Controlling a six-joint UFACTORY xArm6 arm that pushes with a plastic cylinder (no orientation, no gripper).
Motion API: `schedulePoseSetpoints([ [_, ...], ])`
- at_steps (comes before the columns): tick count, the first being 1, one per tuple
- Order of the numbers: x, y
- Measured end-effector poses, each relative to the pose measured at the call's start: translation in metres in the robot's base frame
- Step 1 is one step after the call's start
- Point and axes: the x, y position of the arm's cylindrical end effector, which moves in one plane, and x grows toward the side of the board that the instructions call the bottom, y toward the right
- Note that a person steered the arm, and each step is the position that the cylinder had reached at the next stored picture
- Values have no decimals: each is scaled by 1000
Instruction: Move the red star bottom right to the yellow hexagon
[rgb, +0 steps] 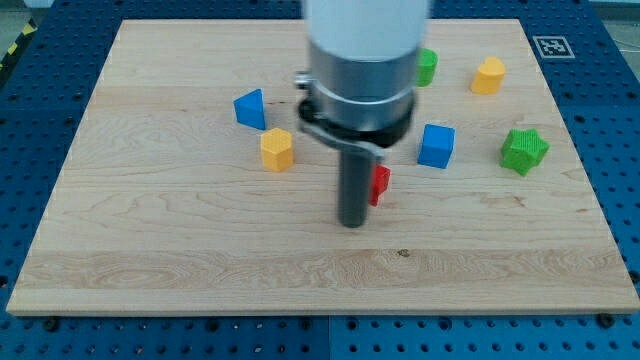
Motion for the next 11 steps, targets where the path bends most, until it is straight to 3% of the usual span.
schedulePoseSetpoints([
  [2, -2, 86],
  [3, -31, 99],
  [5, -73, 34],
  [7, -14, 64],
  [9, -46, 7],
  [11, -52, 19],
])
